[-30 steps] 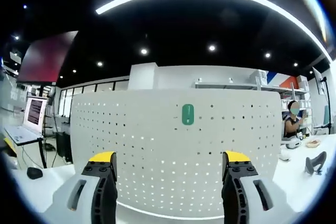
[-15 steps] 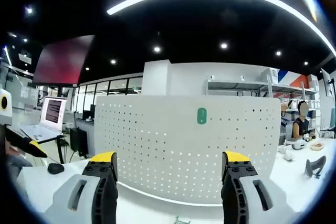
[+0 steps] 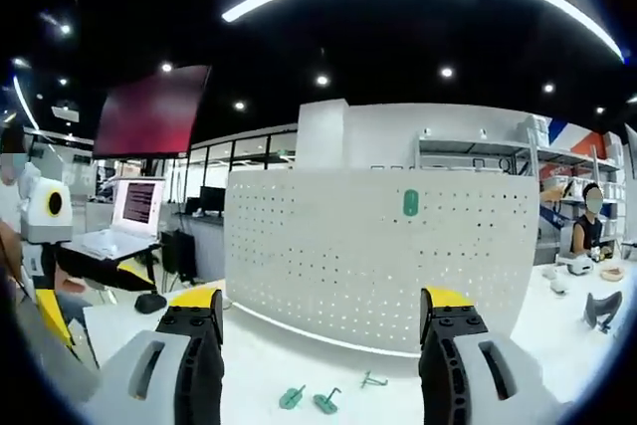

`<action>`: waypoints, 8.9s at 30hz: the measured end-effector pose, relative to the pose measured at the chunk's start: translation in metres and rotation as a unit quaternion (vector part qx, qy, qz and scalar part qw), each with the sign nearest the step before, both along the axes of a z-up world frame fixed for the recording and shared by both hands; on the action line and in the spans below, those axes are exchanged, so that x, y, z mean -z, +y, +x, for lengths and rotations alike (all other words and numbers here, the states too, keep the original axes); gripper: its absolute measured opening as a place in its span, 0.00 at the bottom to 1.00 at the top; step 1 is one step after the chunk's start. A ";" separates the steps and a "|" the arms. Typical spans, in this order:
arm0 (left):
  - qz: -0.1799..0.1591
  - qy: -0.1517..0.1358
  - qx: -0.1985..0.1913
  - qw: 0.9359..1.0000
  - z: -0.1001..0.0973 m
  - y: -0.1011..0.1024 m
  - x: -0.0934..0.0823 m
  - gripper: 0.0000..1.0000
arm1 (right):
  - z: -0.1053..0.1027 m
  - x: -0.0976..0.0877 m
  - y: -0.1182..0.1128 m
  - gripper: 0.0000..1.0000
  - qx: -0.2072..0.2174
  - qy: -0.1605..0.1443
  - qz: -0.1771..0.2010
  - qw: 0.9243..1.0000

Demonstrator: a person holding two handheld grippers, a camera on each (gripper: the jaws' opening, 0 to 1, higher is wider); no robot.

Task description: Insert the hook assembly into the mounting plate slot until the hook locks in place.

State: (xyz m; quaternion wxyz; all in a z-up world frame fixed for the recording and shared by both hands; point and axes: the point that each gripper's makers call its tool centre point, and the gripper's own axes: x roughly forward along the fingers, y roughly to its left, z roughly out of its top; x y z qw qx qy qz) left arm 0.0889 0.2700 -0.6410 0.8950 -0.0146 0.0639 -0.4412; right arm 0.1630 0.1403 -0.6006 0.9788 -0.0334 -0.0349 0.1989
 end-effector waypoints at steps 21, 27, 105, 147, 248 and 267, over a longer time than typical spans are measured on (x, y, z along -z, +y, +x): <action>0.007 0.004 0.005 1.000 -0.010 -0.004 0.006 0.87 | -0.039 0.036 0.012 0.81 -0.028 0.050 -0.004 0.998; 0.004 0.005 0.002 1.000 -0.008 -0.003 0.007 0.86 | -0.032 0.033 0.012 0.79 -0.031 0.047 -0.006 0.998; 0.009 0.009 -0.019 1.000 0.010 0.019 0.018 0.85 | 0.083 0.216 0.057 0.32 -0.072 0.415 -0.038 0.906; 0.118 0.073 0.001 0.990 0.011 0.026 0.059 0.83 | 0.090 0.237 0.061 0.20 -0.064 0.500 -0.044 0.862; 0.100 0.080 0.023 0.991 0.014 0.027 0.064 0.73 | 0.089 0.253 0.063 0.03 -0.089 0.579 -0.112 0.803; 0.098 0.081 0.022 0.992 0.016 0.029 0.065 0.73 | 0.087 0.253 0.067 0.02 -0.109 0.596 -0.143 0.783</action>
